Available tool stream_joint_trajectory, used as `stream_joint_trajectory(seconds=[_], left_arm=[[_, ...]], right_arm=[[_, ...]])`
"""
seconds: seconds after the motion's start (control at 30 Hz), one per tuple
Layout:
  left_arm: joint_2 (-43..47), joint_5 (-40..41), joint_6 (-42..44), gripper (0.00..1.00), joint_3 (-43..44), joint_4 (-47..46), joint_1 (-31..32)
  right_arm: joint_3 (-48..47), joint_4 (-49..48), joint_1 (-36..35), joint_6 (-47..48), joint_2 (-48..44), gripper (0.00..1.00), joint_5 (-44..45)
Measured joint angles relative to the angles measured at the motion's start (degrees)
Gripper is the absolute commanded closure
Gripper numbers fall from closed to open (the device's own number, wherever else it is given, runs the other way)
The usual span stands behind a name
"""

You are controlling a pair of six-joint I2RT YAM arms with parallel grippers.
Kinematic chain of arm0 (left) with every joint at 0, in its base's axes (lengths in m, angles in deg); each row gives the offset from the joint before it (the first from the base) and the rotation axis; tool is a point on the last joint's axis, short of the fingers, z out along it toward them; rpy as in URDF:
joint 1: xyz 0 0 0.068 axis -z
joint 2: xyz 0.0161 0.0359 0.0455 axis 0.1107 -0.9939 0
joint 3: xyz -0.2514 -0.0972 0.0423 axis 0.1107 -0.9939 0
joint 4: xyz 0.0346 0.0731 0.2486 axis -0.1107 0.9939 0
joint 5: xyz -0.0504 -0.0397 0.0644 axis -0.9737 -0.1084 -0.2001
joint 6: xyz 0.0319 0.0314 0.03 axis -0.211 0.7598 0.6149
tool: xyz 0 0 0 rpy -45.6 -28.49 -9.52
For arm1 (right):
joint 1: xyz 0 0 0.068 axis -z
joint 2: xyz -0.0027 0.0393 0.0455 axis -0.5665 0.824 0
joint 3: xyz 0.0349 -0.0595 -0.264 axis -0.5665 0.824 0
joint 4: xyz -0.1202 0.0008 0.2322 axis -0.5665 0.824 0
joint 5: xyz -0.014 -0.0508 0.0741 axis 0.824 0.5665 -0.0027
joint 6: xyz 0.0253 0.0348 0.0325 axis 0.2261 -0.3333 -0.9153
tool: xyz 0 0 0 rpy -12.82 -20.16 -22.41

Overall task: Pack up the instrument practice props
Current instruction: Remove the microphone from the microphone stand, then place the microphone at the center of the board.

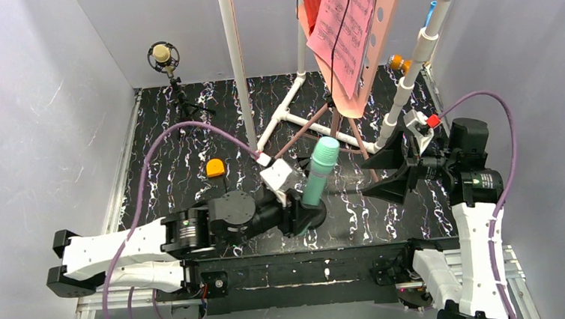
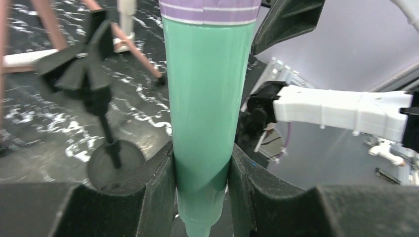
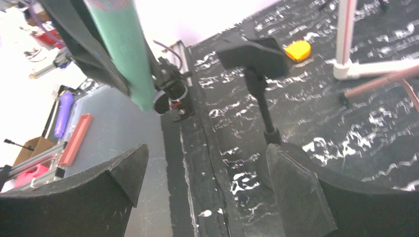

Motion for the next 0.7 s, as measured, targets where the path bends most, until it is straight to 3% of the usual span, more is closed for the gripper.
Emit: stream_joint_trajectory(seconds=[0.43,0.53,0.7], left_arm=[[13.7,18.2,3.0,1.00,-0.9,15.5,-2.7],[15.0,19.3,2.6,1.00,-2.5,18.1,-7.6],[15.2,15.9,1.3,1.00,-6.2,20.3,-21.4]], right_arm=[[8.0,-0.8,0.0,12.6,6.4,0.02,14.3],[9.1,-0.8,0.0,16.6,7.2,0.02,16.0],[10.3,-0.8,0.0,22.1,8.2,0.02,16.8]])
